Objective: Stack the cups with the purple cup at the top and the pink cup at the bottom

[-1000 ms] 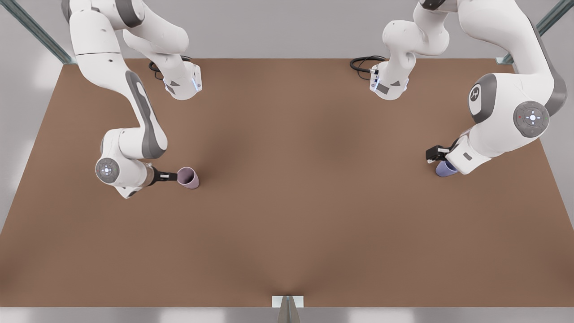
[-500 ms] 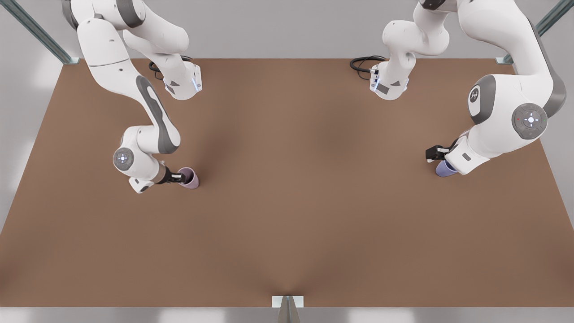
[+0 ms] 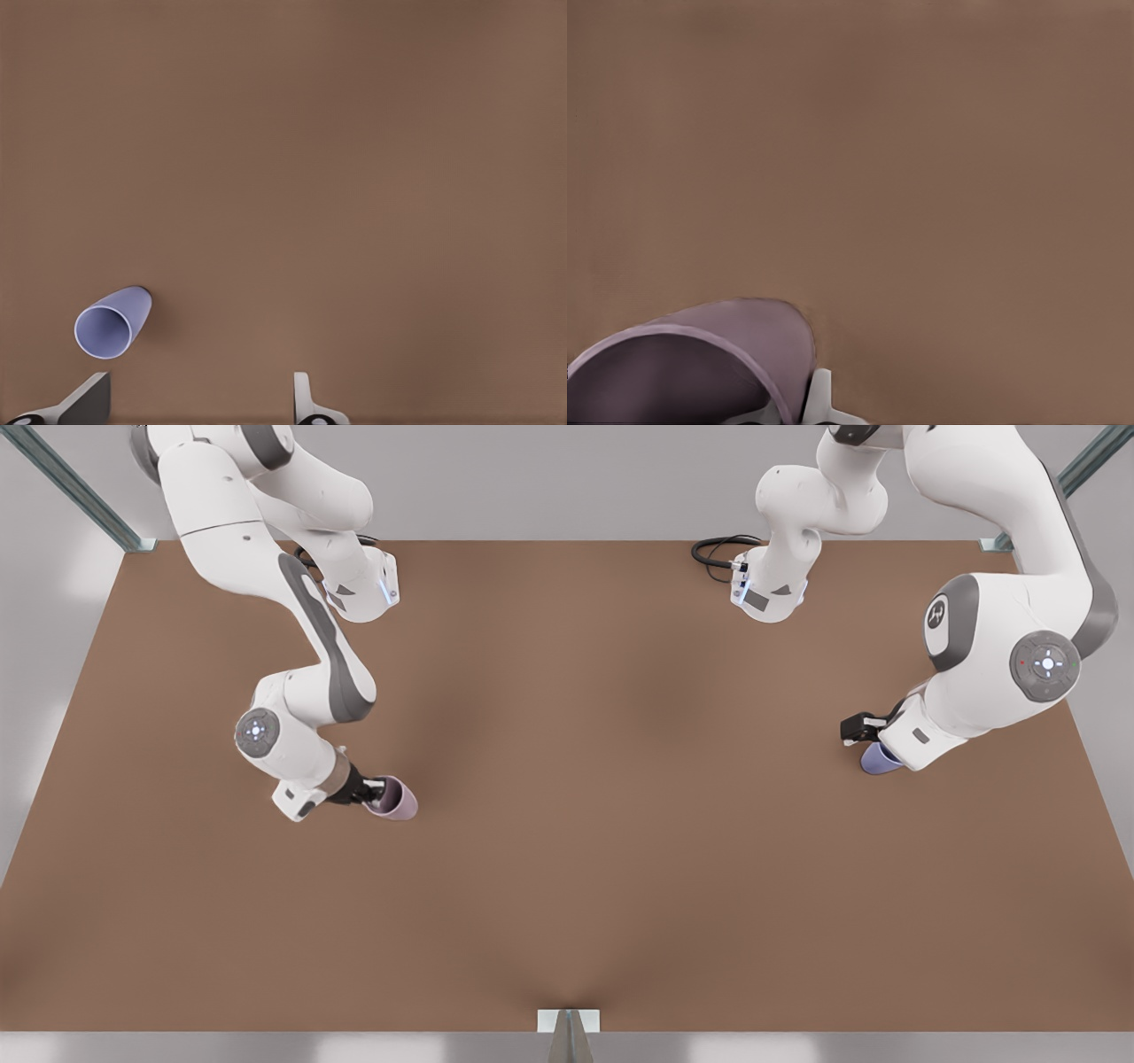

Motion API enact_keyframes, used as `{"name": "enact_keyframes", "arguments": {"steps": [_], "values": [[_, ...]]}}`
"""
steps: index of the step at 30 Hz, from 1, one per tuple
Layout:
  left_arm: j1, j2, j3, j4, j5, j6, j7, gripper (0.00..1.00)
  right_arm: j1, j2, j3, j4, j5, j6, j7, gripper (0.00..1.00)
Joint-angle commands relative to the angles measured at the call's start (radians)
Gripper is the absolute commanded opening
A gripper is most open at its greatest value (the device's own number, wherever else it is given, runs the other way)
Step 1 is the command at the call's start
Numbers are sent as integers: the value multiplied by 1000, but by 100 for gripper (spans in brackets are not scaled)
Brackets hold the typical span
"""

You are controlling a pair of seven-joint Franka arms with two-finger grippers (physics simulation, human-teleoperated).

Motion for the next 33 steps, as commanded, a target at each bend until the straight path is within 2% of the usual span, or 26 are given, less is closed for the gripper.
{"name": "enact_keyframes", "arguments": {"steps": [1, 3, 5, 7, 9, 10, 12, 15, 17, 18, 20, 22, 23, 25, 26, 27, 28, 29, 30, 31, 32, 33], "values": [[0, 0, 1, 0, 1, 1, 1, 100, 55, 16, 25, 61, -7, -74, 328, 21], [0, 1, 1, 0, 1, 0, 1, 100, 195, 81, 25, 201, -18, -131, 577, 21], [0, 0, 1, -1, 2, 0, 1, 100, 322, 210, 25, 417, -113, -218, 801, 21], [0, 0, 2, -1, 2, 1, 1, 100, 465, 441, 15, 811, -173, -411, 954, 21], [0, -3, 16, -1, 2, 0, 1, 100, 616, 631, -50, 1115, -188, -491, 991, 21], [3, 0, 37, -1, 2, 1, 1, 100, 660, 691, -84, 1184, -185, -481, 989, 21], [8, 9, 70, -1, 2, 17, 2, 100, 684, 762, -87, 1226, -187, -382, 986, 21], [78, 38, 83, -10, 2, 24, 32, 100, 706, 803, -97, 1243, -199, -359, 934, 21], [136, 20, 83, -101, 19, 99, 79, 100, 739, 823, -117, 1242, -210, -338, 876, 21], [167, -3, 83, -209, 25, 182, 171, 100, 741, 831, -118, 1243, -211, -324, 841, 21], [241, 4, 83, -280, 25, 267, 252, 100, 755, 845, -118, 1242, -211, -324, 787, 21], [270, 6, 129, -415, 25, 403, 351, 100, 756, 851, -120, 1238, -213, -327, 716, 21], [272, 6, 137, -460, 25, 446, 351, 100, 785, 852, -158, 1236, -219, -327, 706, 21], [285, 26, 139, -481, 25, 494, 351, 100, 798, 857, -169, 1236, -219, -321, 704, 23], [298, 26, 139, -506, 25, 541, 351, 100, 799, 857, -169, 1236, -219, -318, 704, 52], [299, 27, 139, -520, 25, 564, 351, 100, 799, 857, -169, 1236, -219, -318, 704, 59], [319, 41, 139, -526, 25, 586, 351, 100, 799, 857, -169, 1236, -219, -318, 706, 71], [324, 50, 139, -552, 25, 618, 351, 100, 799, 855, -169, 1236, -221, -319, 706, 80], [325, 50, 137, -584, 25, 653, 351, 100, 799, 855, -167, 1236, -219, -324, 706, 80], [330, 60, 139, -586, 24, 663, 351, 100, 799, 852, -167, 1236, -219, -330, 706, 86], [336, 67, 139, -587, 24, 676, 351, 100, 799, 851, -167, 1235, -221, -330, 709, 100], [350, 83, 137, -587, 25, 681, 351, 100, 818, 845, -169, 1233, -221, -335, 710, 100]]}}
